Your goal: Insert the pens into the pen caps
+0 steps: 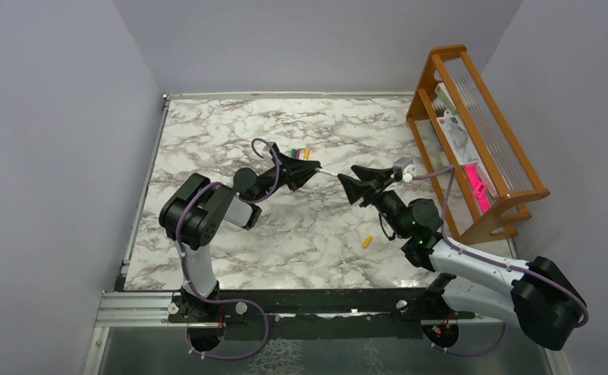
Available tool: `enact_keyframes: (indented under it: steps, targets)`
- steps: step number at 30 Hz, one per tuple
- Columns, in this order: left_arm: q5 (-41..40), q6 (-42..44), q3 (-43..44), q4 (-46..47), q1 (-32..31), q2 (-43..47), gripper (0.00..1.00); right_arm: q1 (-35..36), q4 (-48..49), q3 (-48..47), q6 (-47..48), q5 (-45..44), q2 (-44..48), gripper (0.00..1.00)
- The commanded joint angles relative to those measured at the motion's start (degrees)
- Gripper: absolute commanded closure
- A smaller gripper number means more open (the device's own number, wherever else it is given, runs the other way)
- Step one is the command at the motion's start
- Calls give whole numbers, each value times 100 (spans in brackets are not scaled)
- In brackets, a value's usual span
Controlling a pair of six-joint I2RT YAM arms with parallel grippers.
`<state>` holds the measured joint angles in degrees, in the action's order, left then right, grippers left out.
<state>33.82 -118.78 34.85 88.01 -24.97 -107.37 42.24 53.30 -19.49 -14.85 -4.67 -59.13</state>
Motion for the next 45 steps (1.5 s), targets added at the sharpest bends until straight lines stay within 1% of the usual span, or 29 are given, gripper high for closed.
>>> enact_keyframes:
  steps: [1, 7, 9, 11, 13, 14, 18, 20, 21, 22, 23, 24, 25, 26, 27, 29, 33, 36, 38, 40, 42, 45]
  targets:
    - [106, -364, 171, 1317, -171, 101, 100, -31, 388, -145, -18, 300, -293, 52]
    - [81, -352, 265, 1319, -351, 79, 100, -32, 539, -235, -34, 404, -521, 57]
    - [81, -333, 275, 1316, -399, 56, 100, -31, 570, -235, -21, 397, -533, 59]
    - [81, -307, 298, 1319, -459, 33, 100, -31, 569, -244, -10, 396, -528, 69]
    - [108, -287, 318, 1317, -498, -5, 100, -33, 553, -253, 19, 411, -520, 94]
    - [140, -253, 342, 1316, -507, -22, 100, -33, 527, -257, 18, 424, -517, 99]
    - [199, -228, 406, 1324, -510, -57, 100, -40, 374, -291, 10, 486, -479, 99]
    - [284, -79, 515, 1324, -511, -60, 99, -41, 195, -341, 20, 477, -440, 99]
    - [383, 60, 621, 1324, -505, -87, 90, -40, -12, -414, 36, 434, -400, 99]
    - [501, 228, 733, 1324, -490, -133, 75, -40, -330, -531, 54, 356, -354, 99]
    - [616, 408, 841, 1324, -466, -194, 52, -40, -733, -667, 97, 268, -283, 99]
    - [728, 660, 926, 1324, -409, -243, 40, -45, -1117, -822, 149, 192, -199, 99]
    - [846, 966, 1007, 1324, -351, -275, 34, -42, -1487, -1008, 222, 130, -116, 99]
    - [952, 1267, 1068, 1324, -276, -294, 30, -46, -1903, -1163, 314, 95, -24, 99]
    - [1019, 1529, 1095, 1324, -204, -320, 29, -51, -2309, -1343, 387, 68, 64, 99]
    - [1082, 1976, 1100, 1324, -34, -335, 23, -49, -3450, -1810, 364, 89, 178, 99]
    - [1103, 2865, 993, 1321, 348, -248, 23, -51, -5150, -2497, 409, 314, 216, 99]
    - [1217, 3583, 907, 1324, 561, -95, 23, -80, -5943, -2771, 568, 436, 223, 99]
    - [1560, 3950, 1005, 1323, 648, -8, 23, -103, -6447, -3022, 690, 663, 107, 99]
    - [2021, 4223, 1145, 1324, 687, 85, 23, -121, -6828, -3283, 805, 1084, -22, 99]
    - [2365, 4578, 1167, 1323, 688, 226, 23, -124, -6983, -3434, 832, 1513, -118, 99]
    - [2622, 5106, 929, 1324, 687, 541, 23, -128, -7105, -3621, 913, 2028, -199, 99]
